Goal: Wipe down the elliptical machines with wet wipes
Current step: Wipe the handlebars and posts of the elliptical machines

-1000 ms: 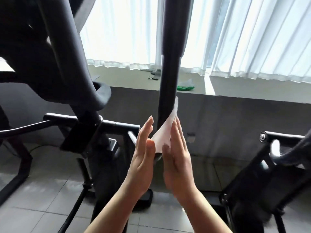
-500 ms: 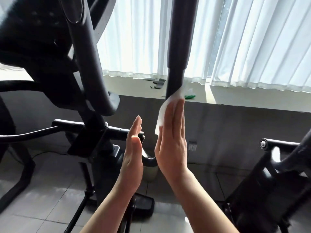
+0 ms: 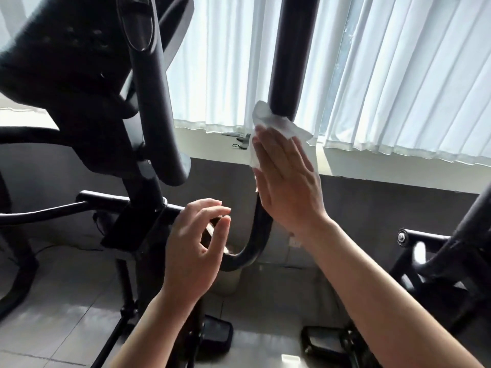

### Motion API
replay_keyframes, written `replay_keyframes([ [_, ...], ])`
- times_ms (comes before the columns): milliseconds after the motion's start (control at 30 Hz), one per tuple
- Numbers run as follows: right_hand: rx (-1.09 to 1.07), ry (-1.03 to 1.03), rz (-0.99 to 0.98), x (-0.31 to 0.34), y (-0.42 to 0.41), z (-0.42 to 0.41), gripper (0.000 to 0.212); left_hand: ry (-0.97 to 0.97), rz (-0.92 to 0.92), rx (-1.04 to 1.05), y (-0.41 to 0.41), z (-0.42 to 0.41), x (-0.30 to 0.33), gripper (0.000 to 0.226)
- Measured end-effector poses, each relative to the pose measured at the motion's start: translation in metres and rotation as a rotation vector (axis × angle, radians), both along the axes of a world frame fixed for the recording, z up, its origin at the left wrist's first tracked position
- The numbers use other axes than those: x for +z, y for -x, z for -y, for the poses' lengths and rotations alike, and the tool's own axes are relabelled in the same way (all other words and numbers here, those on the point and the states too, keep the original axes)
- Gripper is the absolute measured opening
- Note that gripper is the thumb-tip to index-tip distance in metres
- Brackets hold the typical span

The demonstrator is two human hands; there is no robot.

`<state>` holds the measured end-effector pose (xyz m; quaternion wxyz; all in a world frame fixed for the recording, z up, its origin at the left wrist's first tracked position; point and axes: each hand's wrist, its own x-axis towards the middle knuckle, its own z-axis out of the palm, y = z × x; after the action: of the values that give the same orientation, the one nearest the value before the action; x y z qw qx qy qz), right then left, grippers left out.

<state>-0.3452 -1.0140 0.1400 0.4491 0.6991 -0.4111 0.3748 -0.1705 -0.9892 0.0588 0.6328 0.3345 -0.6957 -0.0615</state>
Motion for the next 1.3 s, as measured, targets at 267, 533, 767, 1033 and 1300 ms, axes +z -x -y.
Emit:
replay_keyframes([
  [267, -0.157, -0.148, -0.630, -0.064, 0.019, -0.024, 0.026, 0.294, 0.330, 0.390, -0.043, 0.018, -0.012, 0.038],
  [533, -0.170, -0.085, -0.599, 0.034, 0.024, -0.020, 0.027, 0.045, 0.233, 0.230, -0.023, 0.014, -0.055, 0.049],
  [767, -0.261, -0.217, -0.980, -0.079, 0.026, -0.030, 0.038, -0.283, 0.104, 0.080, -0.003, -0.011, -0.099, 0.036],
  [1033, -0.131, -0.133, -0.717, -0.007, 0.037, -0.014, 0.026, -0.458, 0.091, -0.146, 0.035, -0.026, -0.132, 0.060],
  [1300, -0.155, -0.176, -0.758, -0.050, 0.035, -0.024, 0.032, -0.490, -0.006, -0.075, 0.053, -0.036, -0.138, 0.062],
])
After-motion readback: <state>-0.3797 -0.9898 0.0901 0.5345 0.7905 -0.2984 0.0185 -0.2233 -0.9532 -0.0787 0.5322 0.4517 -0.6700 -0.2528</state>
